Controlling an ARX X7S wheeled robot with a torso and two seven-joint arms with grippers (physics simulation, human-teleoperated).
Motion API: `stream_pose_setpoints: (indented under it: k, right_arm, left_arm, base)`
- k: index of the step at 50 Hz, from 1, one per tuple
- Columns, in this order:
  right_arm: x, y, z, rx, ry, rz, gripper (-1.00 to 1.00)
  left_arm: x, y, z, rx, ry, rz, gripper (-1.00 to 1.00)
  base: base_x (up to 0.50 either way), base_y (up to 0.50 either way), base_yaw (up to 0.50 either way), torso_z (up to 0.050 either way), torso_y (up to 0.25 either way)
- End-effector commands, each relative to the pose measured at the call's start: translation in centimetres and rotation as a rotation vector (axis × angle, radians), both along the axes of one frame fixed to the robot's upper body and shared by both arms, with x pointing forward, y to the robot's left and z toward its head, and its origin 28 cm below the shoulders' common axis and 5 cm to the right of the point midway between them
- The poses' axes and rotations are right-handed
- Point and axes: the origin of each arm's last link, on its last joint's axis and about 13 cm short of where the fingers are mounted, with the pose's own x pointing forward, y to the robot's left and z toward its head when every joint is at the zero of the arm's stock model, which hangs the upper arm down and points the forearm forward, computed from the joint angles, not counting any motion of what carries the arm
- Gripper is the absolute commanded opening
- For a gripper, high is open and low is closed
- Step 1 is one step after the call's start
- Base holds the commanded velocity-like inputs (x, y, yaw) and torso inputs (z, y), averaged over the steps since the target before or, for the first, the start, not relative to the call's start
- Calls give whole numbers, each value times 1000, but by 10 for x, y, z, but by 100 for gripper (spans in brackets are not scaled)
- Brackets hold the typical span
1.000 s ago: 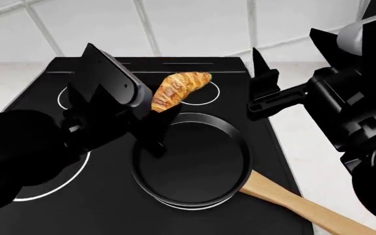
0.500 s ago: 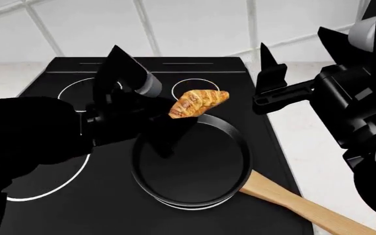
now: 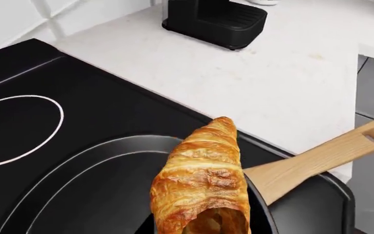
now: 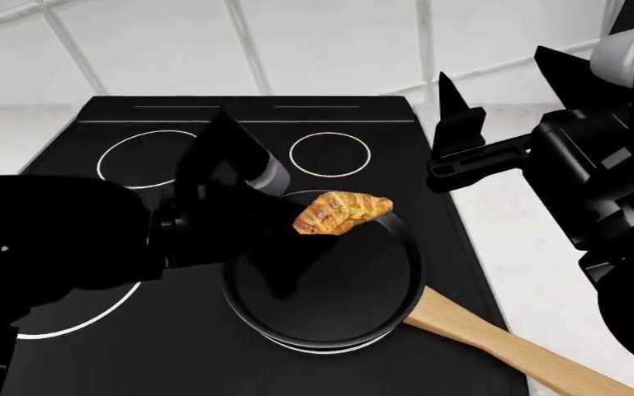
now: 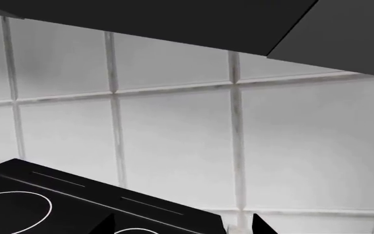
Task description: Pick the croissant and place it on the pan. Then turn on the stove to warm the croissant.
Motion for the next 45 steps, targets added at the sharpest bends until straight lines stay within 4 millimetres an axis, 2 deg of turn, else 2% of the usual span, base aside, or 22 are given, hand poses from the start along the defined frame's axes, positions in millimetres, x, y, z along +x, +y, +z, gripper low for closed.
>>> stream_pose_setpoints:
  k: [1,11,38,39,45]
  right_arm:
    - [-1,0,0,3,-2,5,100]
    - [0,0,-2,5,3,4,100]
    - [3,-2,-5,17,11,6,100]
    - [3,-2,-5,17,11,6,100]
    - [3,-2,-6,20,11,6,100]
  left_arm:
    - [-2,1,-6,43,39,-9,-100]
    - [2,1,-13,77,56,-6,-100]
    - [5,2,-16,136,42,-12,-100]
    - [5,2,-16,137,40,-13,100]
    - [5,2,-16,144,41,-18,100]
  base:
    - [0,0,0,0,0]
    - [0,0,0,0,1]
    - [0,0,0,0,0]
    - [0,0,0,0,0]
    - [0,0,0,0,0]
